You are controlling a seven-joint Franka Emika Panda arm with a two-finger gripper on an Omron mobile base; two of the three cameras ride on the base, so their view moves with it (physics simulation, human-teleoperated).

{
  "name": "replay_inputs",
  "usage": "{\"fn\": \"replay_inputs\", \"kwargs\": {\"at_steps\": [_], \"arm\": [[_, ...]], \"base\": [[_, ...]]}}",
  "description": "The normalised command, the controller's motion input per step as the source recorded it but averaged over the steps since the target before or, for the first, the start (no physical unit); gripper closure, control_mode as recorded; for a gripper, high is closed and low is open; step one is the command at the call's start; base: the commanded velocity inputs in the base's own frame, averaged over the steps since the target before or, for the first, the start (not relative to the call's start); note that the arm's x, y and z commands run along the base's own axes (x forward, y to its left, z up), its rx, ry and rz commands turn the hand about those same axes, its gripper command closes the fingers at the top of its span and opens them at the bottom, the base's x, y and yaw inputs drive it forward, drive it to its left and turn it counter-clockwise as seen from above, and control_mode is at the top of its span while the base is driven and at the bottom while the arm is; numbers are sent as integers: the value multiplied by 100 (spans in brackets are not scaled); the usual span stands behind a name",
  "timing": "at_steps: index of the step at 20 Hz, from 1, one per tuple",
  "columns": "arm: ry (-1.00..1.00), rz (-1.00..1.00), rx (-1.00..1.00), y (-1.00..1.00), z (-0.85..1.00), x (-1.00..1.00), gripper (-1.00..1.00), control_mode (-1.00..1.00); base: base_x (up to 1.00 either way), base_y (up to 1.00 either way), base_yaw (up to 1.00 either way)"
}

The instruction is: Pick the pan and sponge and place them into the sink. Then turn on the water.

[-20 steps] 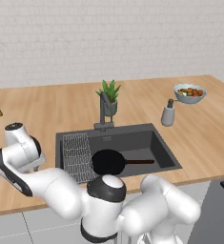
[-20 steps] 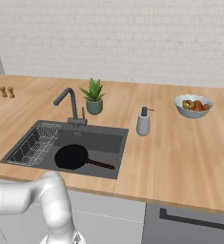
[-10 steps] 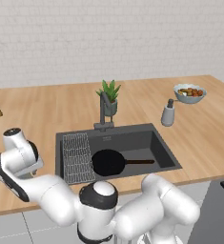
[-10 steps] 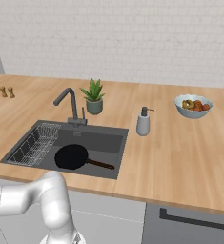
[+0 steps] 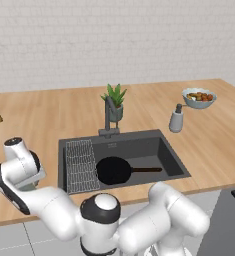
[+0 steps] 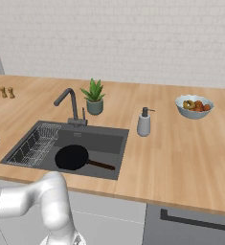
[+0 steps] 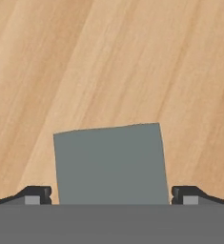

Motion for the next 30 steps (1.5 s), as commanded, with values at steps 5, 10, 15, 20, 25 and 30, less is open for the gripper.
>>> {"fn": "replay_inputs", "kwargs": {"at_steps": [5, 10, 15, 20, 25, 30], "arm": [[0, 0, 0, 0, -16, 3, -100, -100], [0, 0, 0, 0, -21, 1, -100, -100], [0, 0, 0, 0, -7, 0, 100, -100], [0, 0, 0, 0, 0, 0, 100, -100], [0, 0, 0, -20, 33, -9, 100, -100], [0, 0, 0, -44, 73, -10, 100, -100]], "base": [[0, 0, 0], [0, 0, 0], [0, 0, 0], [0, 0, 0], [0, 0, 0], [0, 0, 0]]}}
